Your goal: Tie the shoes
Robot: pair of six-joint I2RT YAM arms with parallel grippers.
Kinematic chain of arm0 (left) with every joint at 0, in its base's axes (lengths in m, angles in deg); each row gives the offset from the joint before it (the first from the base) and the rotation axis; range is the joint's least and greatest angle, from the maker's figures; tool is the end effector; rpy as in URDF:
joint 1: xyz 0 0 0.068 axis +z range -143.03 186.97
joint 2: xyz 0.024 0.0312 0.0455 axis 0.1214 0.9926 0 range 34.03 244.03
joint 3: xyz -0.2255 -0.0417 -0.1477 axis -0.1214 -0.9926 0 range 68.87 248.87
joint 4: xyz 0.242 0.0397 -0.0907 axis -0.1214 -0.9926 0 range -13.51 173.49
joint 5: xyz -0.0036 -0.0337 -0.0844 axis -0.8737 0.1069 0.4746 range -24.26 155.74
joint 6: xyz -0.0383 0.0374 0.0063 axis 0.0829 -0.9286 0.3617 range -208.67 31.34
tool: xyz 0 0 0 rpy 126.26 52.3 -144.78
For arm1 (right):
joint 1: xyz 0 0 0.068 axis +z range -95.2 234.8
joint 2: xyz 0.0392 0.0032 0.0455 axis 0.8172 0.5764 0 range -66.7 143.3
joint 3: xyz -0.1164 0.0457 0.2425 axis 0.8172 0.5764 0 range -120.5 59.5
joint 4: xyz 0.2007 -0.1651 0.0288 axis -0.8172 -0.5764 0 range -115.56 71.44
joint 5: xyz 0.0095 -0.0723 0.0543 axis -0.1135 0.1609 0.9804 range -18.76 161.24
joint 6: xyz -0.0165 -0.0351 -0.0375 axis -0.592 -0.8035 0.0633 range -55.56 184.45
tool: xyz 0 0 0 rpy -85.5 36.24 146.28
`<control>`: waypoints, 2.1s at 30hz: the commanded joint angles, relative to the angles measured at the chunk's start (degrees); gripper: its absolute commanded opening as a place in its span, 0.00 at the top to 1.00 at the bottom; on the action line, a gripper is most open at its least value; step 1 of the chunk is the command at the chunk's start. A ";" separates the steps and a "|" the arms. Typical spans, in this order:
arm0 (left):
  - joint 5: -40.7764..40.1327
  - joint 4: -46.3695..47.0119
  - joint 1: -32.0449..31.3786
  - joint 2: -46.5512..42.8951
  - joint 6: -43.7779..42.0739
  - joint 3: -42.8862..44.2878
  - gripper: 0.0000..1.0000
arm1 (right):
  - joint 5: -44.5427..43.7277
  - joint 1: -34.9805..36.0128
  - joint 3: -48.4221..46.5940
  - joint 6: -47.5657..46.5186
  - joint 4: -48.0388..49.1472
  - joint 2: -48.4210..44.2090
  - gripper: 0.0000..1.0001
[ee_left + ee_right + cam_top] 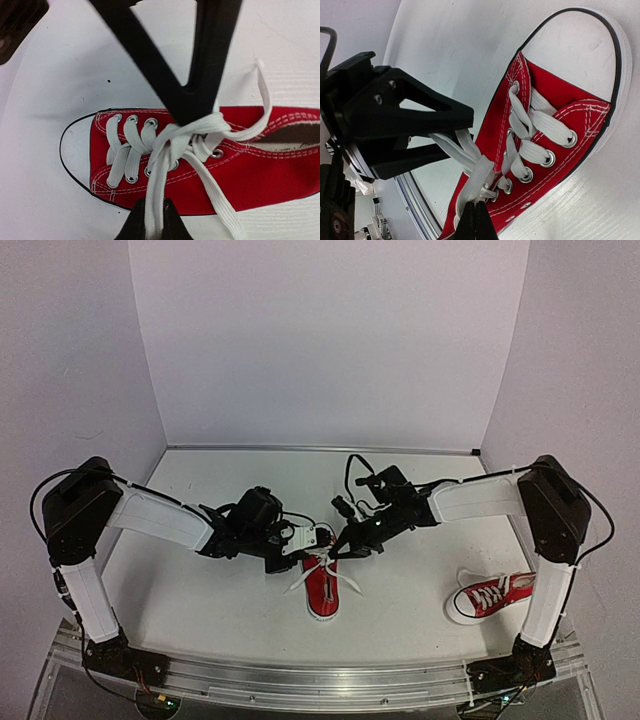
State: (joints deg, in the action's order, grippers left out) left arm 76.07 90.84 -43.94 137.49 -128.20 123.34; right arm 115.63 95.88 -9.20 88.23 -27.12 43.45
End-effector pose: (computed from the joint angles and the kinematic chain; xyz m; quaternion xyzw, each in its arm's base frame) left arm 0.2278 -0.2905 0.1523 0.6710 0.6137 -0.1223 0.3977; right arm 0.2838 0.2804 0.1679 -0.2585 0.8408 0.4694 0.0768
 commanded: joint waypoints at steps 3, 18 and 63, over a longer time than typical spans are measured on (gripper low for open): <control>0.26 0.03 0.20 -1.17 0.86 -0.29 1.00 | -1.68 0.17 2.10 -0.99 0.39 -4.00 1.00; -1.78 -1.97 0.20 -5.15 2.45 -4.52 1.00 | -5.07 -1.76 7.24 -0.42 0.07 -8.02 1.00; -6.92 -1.71 1.96 -8.48 11.38 -5.31 0.57 | -5.06 -4.66 12.57 0.23 -0.78 -17.82 0.60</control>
State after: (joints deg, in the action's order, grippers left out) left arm 70.39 88.88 -42.35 134.09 -118.06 118.97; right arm 110.72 90.59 5.86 87.40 -27.25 30.76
